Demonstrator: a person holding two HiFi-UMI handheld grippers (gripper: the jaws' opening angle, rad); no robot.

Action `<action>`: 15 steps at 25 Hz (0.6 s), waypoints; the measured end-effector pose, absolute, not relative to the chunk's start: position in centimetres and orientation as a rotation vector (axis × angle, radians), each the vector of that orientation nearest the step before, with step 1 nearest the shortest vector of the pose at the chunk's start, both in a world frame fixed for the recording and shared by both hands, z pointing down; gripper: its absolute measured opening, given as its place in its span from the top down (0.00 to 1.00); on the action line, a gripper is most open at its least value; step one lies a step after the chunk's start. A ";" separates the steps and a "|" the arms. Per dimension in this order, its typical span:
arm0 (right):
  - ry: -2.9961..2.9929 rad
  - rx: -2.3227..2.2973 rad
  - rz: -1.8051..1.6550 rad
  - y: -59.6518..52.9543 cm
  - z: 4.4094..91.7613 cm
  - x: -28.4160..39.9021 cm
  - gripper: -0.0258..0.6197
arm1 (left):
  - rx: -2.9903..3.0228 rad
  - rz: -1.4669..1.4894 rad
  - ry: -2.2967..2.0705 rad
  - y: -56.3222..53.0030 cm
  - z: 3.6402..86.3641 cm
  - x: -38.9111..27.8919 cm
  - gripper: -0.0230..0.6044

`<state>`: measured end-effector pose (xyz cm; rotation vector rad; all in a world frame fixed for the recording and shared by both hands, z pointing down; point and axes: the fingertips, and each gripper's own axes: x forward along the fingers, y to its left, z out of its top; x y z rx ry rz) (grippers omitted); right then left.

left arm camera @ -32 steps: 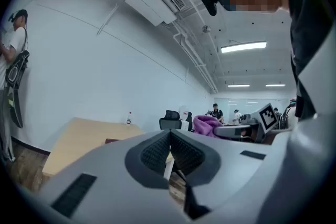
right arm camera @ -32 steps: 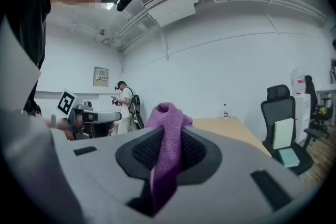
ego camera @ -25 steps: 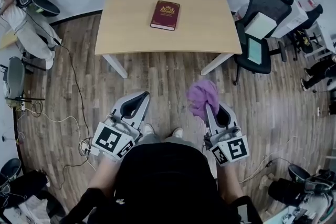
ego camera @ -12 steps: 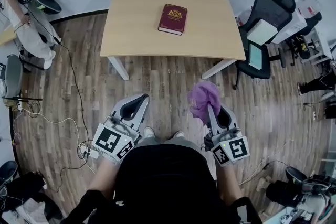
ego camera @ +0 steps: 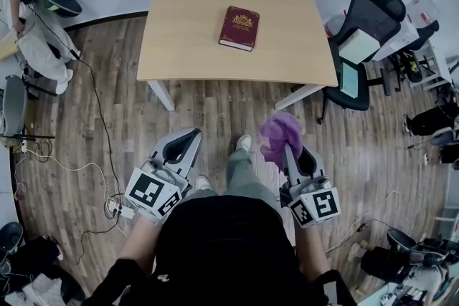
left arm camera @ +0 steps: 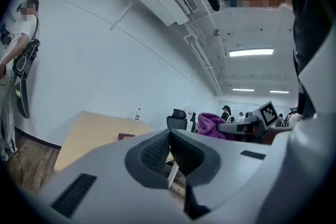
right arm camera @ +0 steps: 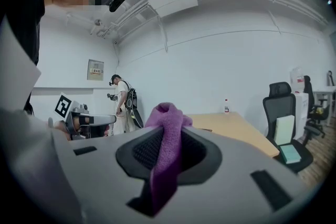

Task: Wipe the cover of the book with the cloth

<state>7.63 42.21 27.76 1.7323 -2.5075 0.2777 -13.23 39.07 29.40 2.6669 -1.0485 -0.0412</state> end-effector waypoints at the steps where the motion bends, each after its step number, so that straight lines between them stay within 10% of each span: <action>1: -2.510 1.733 0.283 41.6 27.9 7.8 0.84 | 2.666 -0.035 -1.054 38.5 29.5 -13.1 0.93; 15: -2.585 1.656 0.454 23.8 30.8 15.2 0.84 | 2.570 0.060 -1.203 23.7 31.3 -7.4 0.93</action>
